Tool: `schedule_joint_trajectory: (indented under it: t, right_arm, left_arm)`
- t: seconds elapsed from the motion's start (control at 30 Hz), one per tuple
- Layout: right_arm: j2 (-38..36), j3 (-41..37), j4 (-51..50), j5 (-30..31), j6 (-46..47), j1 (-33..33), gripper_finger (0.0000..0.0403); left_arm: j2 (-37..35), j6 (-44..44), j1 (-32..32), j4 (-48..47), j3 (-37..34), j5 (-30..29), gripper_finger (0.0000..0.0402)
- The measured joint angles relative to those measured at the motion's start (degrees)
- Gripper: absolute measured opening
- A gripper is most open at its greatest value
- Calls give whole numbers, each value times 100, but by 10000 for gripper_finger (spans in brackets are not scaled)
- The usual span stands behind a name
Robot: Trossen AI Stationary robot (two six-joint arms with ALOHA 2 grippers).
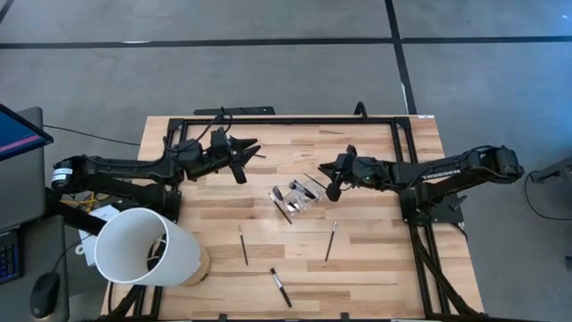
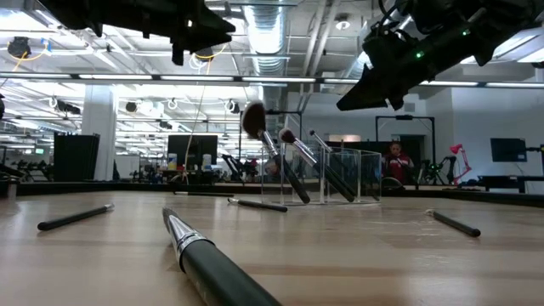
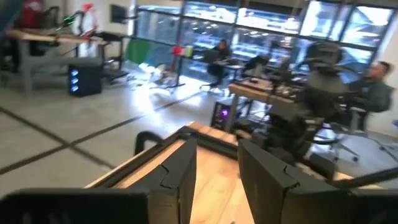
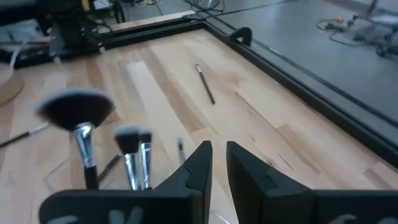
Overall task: Put items in baskets/containers
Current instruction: Put the white eyeshadow brush into the transparent organizer
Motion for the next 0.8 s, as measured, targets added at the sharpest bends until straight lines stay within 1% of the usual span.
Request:
schedule_joint_trajectory:
  t: [0.13,0.23,0.37,0.6,0.67,0.8]
  right_arm:
    - [0,0,5,13,-423,84,39]
    - [0,0,105,18,-493,57,38]
    - [0,0,222,31,-397,54,39]
    - [0,0,35,31,-62,170,40]
    - [0,0,36,28,5,248,40]
    - [2,95,-66,31,14,430,40]
  left_arm:
    - [0,-14,31,-62,0,-7,115]
    - [0,-16,142,-177,0,-20,115]
    - [0,-17,288,-334,0,99,115]
    - [0,5,277,-371,0,242,115]
    - [0,-11,277,-516,0,193,115]
    - [0,-16,277,-647,0,-150,115]
